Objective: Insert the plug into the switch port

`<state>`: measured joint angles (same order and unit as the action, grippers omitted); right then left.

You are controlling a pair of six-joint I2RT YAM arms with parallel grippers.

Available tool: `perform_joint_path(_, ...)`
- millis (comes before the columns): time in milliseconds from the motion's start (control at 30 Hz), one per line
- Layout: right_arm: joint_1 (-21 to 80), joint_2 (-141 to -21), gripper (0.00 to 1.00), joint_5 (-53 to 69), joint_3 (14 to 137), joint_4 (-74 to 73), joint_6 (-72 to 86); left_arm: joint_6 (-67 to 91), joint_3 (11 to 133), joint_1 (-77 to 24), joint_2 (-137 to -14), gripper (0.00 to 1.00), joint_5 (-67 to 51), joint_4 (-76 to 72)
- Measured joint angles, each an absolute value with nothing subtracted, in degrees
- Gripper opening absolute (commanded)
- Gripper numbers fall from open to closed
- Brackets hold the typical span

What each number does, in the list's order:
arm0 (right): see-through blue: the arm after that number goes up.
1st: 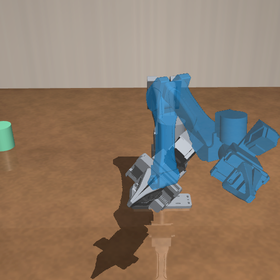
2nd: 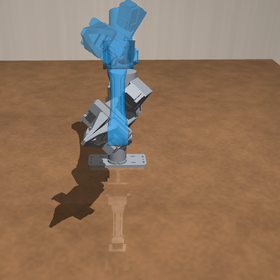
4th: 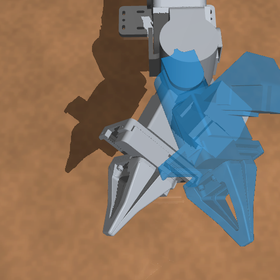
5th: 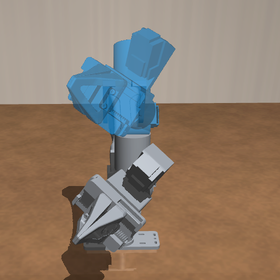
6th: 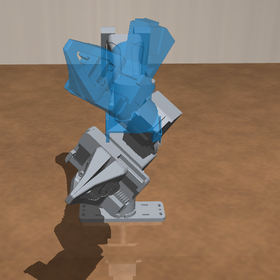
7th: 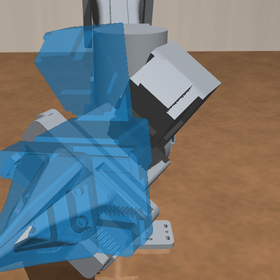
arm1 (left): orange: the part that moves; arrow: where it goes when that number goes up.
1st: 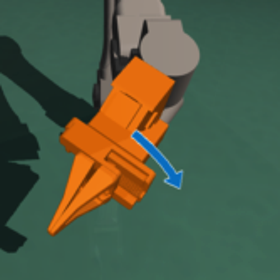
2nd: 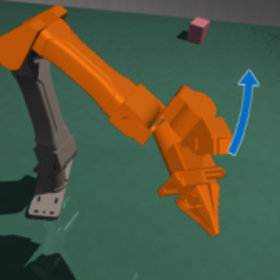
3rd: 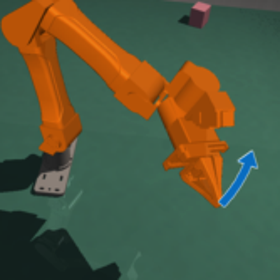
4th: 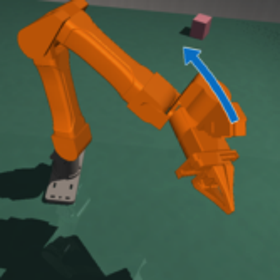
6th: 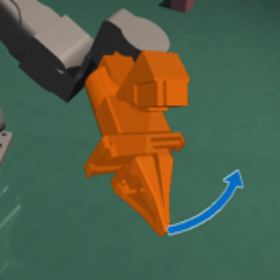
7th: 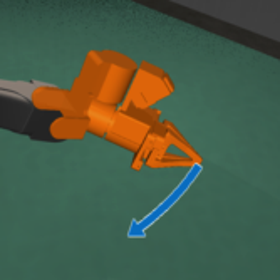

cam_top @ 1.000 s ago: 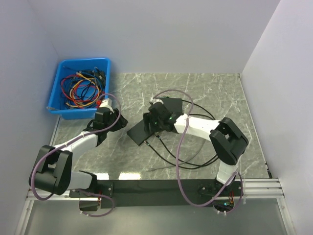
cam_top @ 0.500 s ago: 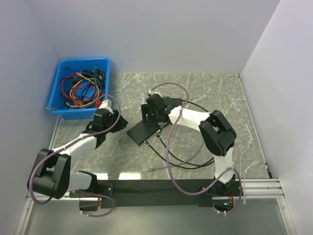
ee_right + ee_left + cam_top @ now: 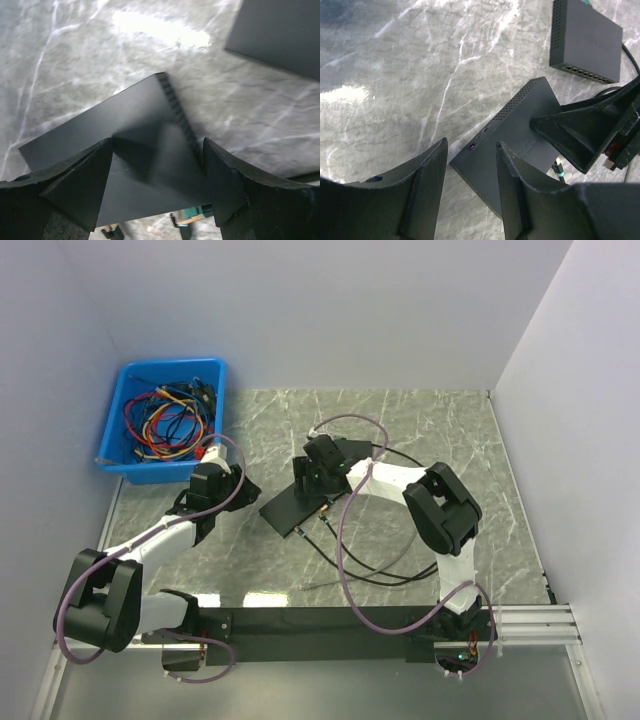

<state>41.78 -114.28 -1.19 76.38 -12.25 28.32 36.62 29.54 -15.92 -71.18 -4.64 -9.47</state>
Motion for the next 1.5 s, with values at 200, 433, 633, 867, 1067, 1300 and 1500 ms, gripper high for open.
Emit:
perform_joint_path(200,44.8,-114.7,0.78,-0.3,76.9,-11.7,28.9,36.6,29.5,-15.7,-70.7,0.48,-2.8,-7.9)
perform_joint_path(433,51.8,-121.4,0.78,1.8,85.9,-12.0,28.8,36.6,29.5,-14.6,-69.2,0.48,-1.2,-6.3)
perform_joint_path(633,53.7,-122.8,0.78,2.5,87.6,-11.6,28.0,36.4,29.5,-14.0,-69.2,0.48,-0.5,-5.1)
perform_joint_path(867,53.6,-114.5,0.78,-5.6,81.3,-13.3,23.7,36.4,29.1,-14.0,-69.1,0.47,0.1,-5.6)
perform_joint_path(1067,53.6,-100.2,0.79,-14.4,74.3,-14.2,21.2,36.2,27.9,-14.0,-68.0,0.47,-0.3,-6.6)
perform_joint_path(1300,53.1,-92.1,0.79,-22.1,63.9,-15.7,23.1,35.0,26.5,-17.3,-65.0,0.47,-2.5,-10.2)
perform_joint_path(1500,48.6,-85.0,0.8,-23.7,53.3,-17.7,26.4,33.6,30.5,-28.4,-69.3,0.48,-2.3,-11.3)
